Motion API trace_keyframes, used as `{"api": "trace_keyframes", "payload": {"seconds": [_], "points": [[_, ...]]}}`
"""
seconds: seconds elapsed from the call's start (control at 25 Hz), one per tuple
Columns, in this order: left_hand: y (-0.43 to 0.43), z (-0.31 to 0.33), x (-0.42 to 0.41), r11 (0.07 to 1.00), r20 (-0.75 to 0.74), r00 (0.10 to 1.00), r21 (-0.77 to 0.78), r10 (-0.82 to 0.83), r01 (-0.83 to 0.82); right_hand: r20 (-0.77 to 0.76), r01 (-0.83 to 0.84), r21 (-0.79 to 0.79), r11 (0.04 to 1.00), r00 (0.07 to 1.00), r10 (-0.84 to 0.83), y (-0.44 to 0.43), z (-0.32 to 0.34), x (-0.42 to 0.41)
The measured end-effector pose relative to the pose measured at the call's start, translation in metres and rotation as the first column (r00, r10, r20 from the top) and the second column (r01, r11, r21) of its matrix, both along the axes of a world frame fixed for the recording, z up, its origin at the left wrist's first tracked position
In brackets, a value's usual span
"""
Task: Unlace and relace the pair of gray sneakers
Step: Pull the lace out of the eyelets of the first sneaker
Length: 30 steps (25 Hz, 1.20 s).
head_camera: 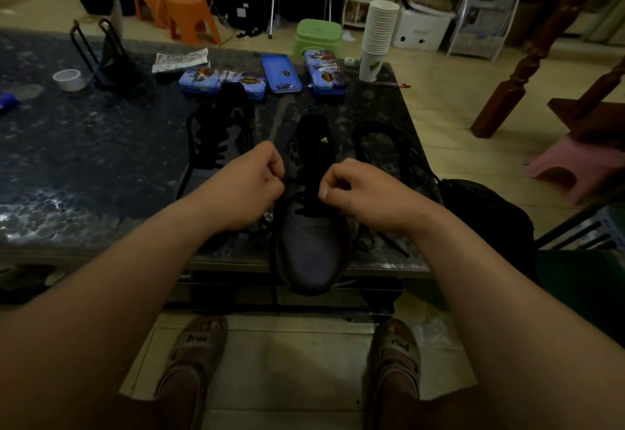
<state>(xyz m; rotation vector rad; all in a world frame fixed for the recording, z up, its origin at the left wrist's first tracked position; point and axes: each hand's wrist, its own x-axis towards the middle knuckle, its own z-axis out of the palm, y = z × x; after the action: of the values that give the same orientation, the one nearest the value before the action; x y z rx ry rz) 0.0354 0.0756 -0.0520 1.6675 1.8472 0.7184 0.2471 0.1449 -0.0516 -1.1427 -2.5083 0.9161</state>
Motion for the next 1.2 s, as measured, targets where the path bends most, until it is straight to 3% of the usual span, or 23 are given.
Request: {"api": "trace_keyframes", "payload": {"seconds": [0.12, 0.24, 0.4, 0.68, 0.76, 0.84, 0.92, 1.0, 1.04, 1.08, 1.12, 1.16, 1.2], "points": [[-0.001, 0.000, 0.002, 0.992, -0.072, 0.997, 0.123, 0.014, -0.005, 0.019, 0.078, 0.033, 0.996, 0.997, -0.079, 0.000, -0.005, 0.003], [-0.003, -0.004, 0.009, 0.955, -0.225, 0.968, 0.243, -0.116, 0.171, -0.065, 0.254, -0.103, 0.962, 0.963, -0.261, 0.003, -0.007, 0.004], [0.003, -0.014, 0.015, 0.944, -0.385, 0.907, 0.201, -0.170, 0.262, -0.164, 0.310, -0.468, 0.828, 0.890, -0.426, 0.004, -0.004, 0.011], [0.013, -0.002, 0.031, 0.971, -0.457, 0.878, 0.102, -0.146, 0.215, -0.154, 0.293, -0.458, 0.840, 0.904, -0.399, 0.004, -0.003, 0.012], [0.012, 0.007, 0.033, 0.984, -0.348, 0.925, 0.034, -0.152, 0.175, -0.201, 0.236, -0.377, 0.896, 0.923, -0.328, 0.005, -0.002, 0.015], [0.013, 0.011, 0.033, 0.997, -0.032, 0.997, -0.015, -0.074, 0.074, -0.176, 0.143, -0.195, 0.970, 0.968, -0.178, 0.005, -0.002, 0.015], [0.016, 0.014, 0.029, 0.996, 0.309, 0.948, -0.064, 0.075, -0.058, -0.093, 0.068, -0.048, 0.997, 0.993, -0.072, 0.004, -0.007, 0.012], [0.023, 0.017, 0.016, 0.972, 0.493, 0.842, -0.043, 0.220, -0.229, -0.085, 0.070, 0.034, 0.997, 0.994, -0.067, 0.002, -0.012, 0.010], [0.025, 0.018, 0.009, 0.945, 0.407, 0.868, 0.037, 0.283, -0.326, -0.112, 0.091, 0.051, 0.995, 0.990, -0.085, 0.002, -0.012, 0.010], [0.025, 0.016, 0.004, 0.905, 0.162, 0.922, 0.192, 0.351, -0.378, -0.148, 0.123, 0.043, 0.992, 0.982, -0.115, 0.002, -0.013, 0.010], [0.022, 0.014, 0.004, 0.878, -0.115, 0.919, 0.359, 0.378, -0.317, -0.184, 0.164, 0.011, 0.986, 0.970, -0.159, 0.003, -0.015, 0.011], [0.018, 0.012, 0.010, 0.860, -0.290, 0.898, 0.485, 0.331, -0.160, -0.214, 0.209, -0.033, 0.977, 0.954, -0.211, 0.004, -0.016, 0.012], [0.014, 0.012, 0.018, 0.859, -0.398, 0.887, 0.512, 0.232, 0.005, -0.227, 0.257, -0.083, 0.963, 0.936, -0.269, 0.006, -0.017, 0.013]]}}
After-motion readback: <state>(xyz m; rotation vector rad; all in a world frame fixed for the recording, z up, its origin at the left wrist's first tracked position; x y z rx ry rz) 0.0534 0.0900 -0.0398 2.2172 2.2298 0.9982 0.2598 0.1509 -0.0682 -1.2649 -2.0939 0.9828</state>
